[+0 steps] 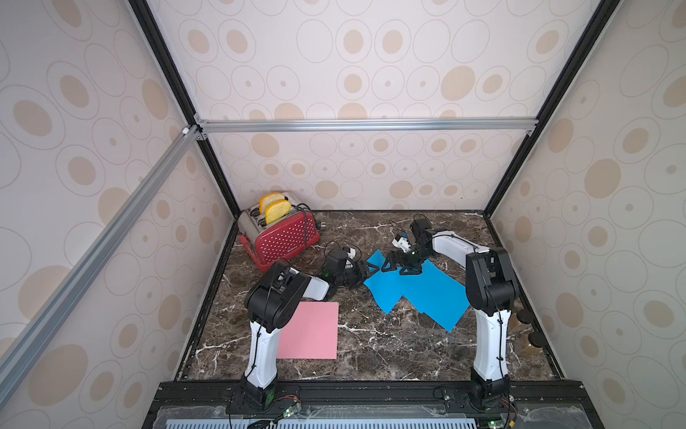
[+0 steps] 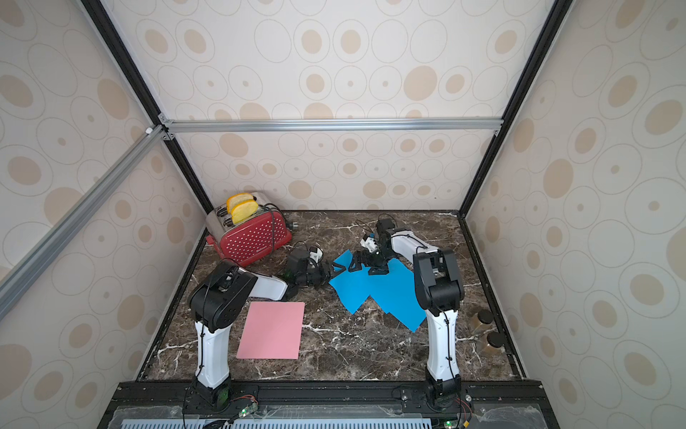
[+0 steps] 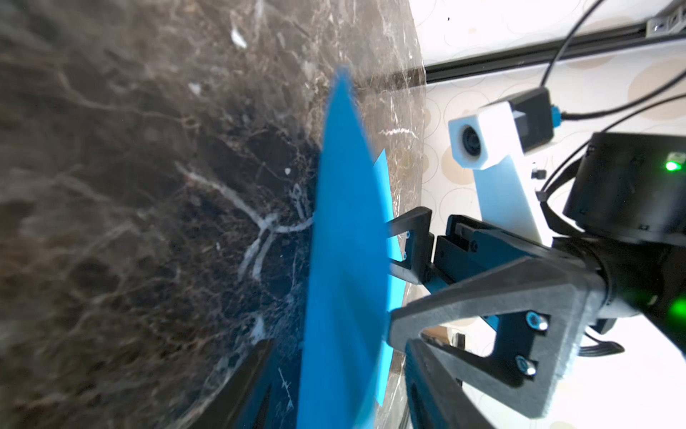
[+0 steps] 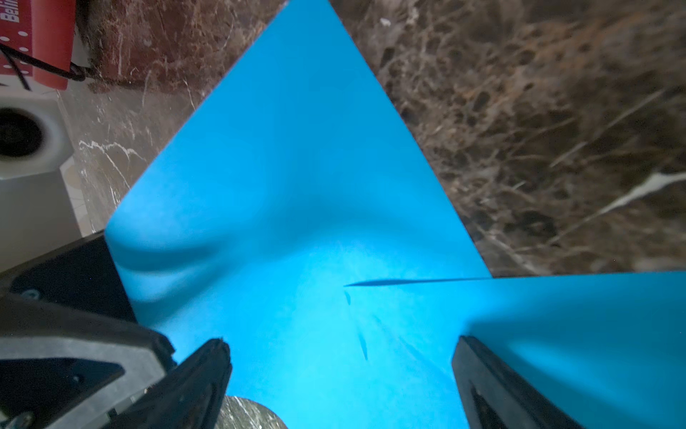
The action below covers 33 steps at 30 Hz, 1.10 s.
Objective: Sort the scattered colored papers by color
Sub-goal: Pick up the colored paper from the center of the board, then move the colored paper at the center of the board.
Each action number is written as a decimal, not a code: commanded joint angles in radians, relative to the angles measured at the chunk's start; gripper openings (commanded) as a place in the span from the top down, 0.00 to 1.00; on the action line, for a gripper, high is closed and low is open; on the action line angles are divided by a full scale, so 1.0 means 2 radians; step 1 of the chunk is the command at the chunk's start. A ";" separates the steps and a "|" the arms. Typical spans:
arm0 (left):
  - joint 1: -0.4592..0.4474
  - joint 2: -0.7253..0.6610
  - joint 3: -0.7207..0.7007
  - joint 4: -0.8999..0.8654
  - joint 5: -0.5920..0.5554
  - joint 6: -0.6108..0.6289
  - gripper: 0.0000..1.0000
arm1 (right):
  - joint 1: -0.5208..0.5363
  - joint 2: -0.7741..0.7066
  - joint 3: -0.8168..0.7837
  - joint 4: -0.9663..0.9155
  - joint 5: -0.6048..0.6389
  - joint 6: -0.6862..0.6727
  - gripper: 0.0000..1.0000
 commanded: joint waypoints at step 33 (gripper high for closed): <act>0.028 -0.109 0.061 -0.305 -0.078 0.201 1.00 | -0.007 -0.177 -0.141 -0.075 0.188 -0.045 0.00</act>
